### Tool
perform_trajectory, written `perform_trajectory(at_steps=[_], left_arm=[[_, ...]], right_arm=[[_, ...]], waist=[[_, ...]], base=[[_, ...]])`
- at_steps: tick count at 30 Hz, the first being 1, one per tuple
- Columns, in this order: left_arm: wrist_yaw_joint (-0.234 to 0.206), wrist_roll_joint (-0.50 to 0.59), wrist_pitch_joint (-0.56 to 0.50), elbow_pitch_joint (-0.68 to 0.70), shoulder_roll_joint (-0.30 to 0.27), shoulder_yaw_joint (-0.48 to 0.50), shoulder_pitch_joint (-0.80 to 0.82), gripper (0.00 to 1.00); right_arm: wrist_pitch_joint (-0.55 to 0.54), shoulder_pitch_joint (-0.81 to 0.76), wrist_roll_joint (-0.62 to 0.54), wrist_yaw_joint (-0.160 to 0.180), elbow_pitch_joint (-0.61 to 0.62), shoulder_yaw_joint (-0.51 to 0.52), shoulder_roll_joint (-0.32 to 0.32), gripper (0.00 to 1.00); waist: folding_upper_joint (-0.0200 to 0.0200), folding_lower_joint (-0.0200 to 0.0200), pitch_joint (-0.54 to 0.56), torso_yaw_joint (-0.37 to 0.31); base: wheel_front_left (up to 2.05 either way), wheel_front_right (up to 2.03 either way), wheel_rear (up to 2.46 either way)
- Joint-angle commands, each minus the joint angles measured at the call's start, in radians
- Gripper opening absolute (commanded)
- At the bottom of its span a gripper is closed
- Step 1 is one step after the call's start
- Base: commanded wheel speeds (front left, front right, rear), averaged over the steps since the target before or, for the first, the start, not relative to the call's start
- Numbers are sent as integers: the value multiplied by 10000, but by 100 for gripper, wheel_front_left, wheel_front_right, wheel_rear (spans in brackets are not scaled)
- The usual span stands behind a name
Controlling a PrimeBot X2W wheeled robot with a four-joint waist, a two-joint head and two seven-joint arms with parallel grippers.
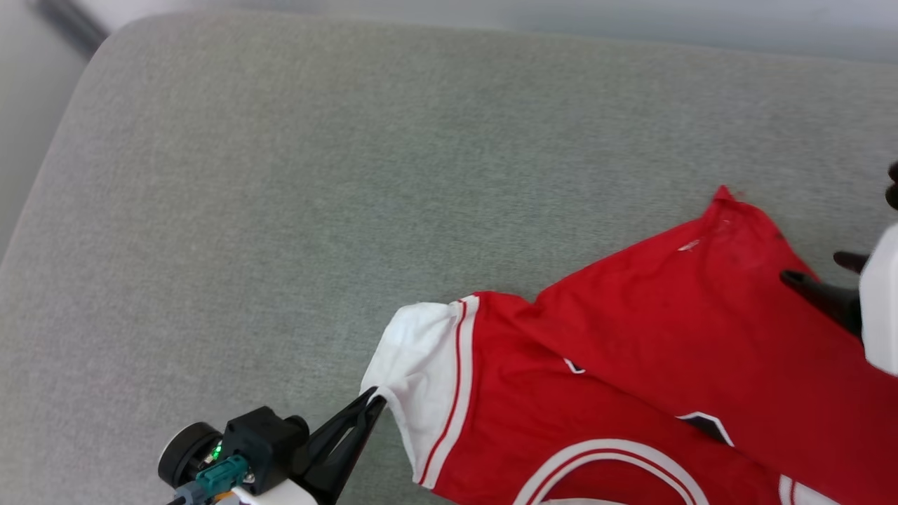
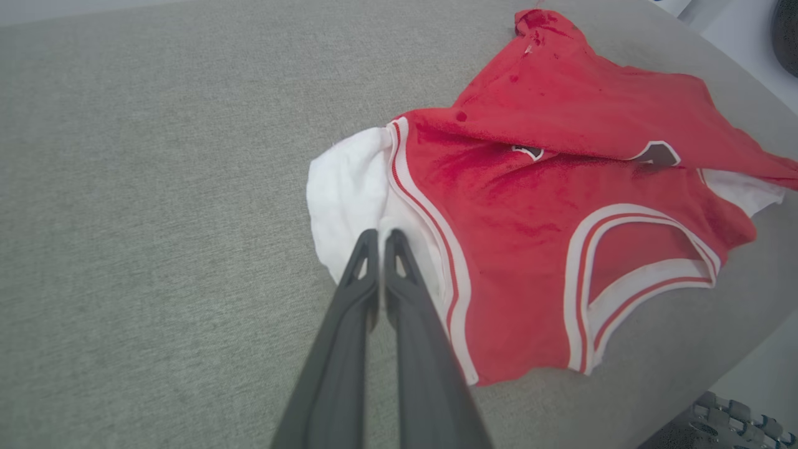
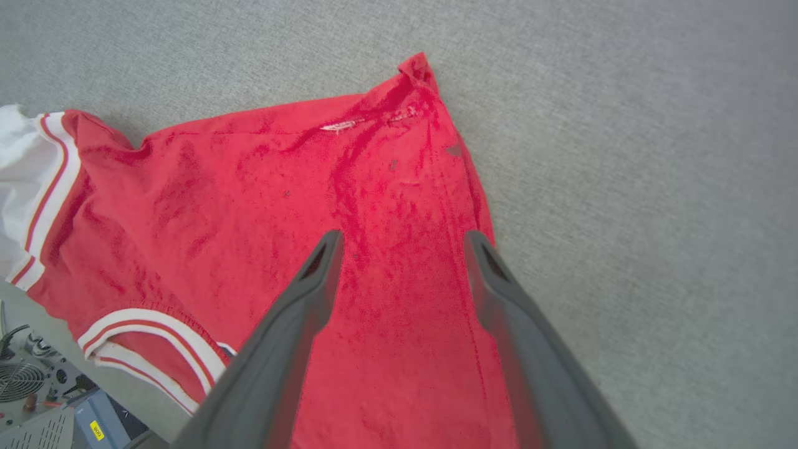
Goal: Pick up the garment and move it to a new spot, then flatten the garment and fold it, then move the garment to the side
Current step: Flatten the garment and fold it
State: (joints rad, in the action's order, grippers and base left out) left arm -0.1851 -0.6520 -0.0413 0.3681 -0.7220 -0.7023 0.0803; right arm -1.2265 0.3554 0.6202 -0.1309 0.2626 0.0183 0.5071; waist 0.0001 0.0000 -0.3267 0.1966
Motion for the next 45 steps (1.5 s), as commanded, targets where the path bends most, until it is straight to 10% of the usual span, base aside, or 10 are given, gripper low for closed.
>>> perform_trajectory(at_steps=[1, 22, 24, 25, 26, 45], left_arm=[[37, 7, 39, 57, 163, 12, 199, 0], [700, 174, 600, -856, 1463, -648, 1140, 0], [710, 164, 616, -895, 1476, -656, 1148, 0], [730, 167, 625, -930, 1490, -669, 1156, 0], [755, 169, 623, -954, 1497, -682, 1156, 0], [145, 367, -36, 96, -190, 171, 1163, 0]], right_arm=[[-134, 559, -189, 3, -386, -191, -61, 100], [306, 1875, -1122, 11, -4842, -1769, 710, 100], [343, 1795, -1083, 11, -4936, -1885, 776, 85], [454, 1760, -1029, 11, -4997, -1933, 822, 9], [579, 1747, -989, 11, -5067, -1945, 836, 0], [3183, 2841, 583, 3, -4748, -2513, 1026, 0]], waist=[[-1, 0, -535, 569], [-1, 0, -1618, 2097], [-1, 0, -1600, 2099], [-1, 0, -1572, 2097], [-1, 0, -1529, 2087], [-1, 0, 1177, 390]], base=[[0, 0, 0], [0, 0, 0], [0, 0, 0], [0, 0, 0], [0, 0, 0], [0, 0, 0]])
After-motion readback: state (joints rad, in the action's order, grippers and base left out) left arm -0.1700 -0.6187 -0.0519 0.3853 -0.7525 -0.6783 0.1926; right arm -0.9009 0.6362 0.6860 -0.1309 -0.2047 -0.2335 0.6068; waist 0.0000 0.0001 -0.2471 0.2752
